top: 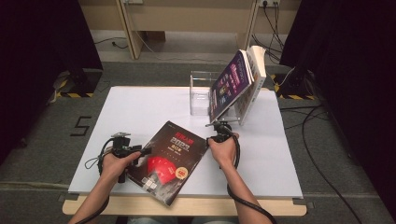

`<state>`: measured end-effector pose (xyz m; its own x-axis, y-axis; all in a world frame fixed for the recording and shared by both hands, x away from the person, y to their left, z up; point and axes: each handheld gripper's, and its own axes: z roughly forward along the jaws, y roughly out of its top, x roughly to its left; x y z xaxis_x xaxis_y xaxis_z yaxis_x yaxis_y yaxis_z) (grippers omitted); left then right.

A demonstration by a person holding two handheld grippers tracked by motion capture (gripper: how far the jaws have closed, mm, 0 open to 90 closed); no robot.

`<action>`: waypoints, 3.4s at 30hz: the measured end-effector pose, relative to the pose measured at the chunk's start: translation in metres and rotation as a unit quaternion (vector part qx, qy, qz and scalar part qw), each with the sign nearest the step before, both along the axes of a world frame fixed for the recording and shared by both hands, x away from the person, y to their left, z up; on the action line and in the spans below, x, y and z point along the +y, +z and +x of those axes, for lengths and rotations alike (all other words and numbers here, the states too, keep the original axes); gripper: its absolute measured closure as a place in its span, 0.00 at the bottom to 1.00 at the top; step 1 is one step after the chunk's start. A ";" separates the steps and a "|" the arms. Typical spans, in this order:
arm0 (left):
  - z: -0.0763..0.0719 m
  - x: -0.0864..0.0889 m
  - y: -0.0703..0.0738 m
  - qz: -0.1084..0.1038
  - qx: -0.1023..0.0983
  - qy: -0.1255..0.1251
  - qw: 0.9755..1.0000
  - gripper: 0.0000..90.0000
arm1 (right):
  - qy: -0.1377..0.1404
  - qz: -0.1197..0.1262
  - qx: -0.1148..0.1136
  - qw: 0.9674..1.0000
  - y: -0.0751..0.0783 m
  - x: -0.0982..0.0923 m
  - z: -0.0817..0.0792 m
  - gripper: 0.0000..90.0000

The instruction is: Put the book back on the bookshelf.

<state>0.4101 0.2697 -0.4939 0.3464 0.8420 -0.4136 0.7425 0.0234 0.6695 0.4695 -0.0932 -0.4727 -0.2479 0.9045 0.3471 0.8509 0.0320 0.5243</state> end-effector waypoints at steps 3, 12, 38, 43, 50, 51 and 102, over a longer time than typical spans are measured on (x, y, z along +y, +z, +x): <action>-0.001 0.004 0.001 -0.010 0.005 0.003 1.000 0.44 | 0.001 0.004 -0.011 1.000 0.003 -0.001 -0.002 0.97; -0.010 0.017 0.017 -0.019 -0.025 0.027 0.999 0.42 | 0.003 0.035 -0.052 0.998 0.027 -0.001 -0.010 0.98; -0.013 0.020 0.016 -0.030 -0.023 0.033 0.999 0.43 | -0.002 0.079 -0.178 0.981 0.123 -0.017 -0.017 0.98; -0.013 0.022 0.017 -0.030 -0.024 0.034 0.999 0.43 | -0.009 0.085 -0.201 0.976 0.143 -0.025 -0.017 0.98; -0.013 0.022 0.017 -0.031 -0.024 0.033 0.999 0.43 | -0.009 0.089 -0.227 0.970 0.169 -0.030 -0.020 0.98; -0.014 0.023 0.017 -0.032 -0.024 0.034 0.999 0.43 | -0.011 0.090 -0.230 0.969 0.172 -0.031 -0.021 0.98; -0.012 0.022 0.015 -0.034 -0.020 0.031 0.999 0.43 | -0.053 0.072 -0.318 0.944 0.254 -0.020 0.047 0.98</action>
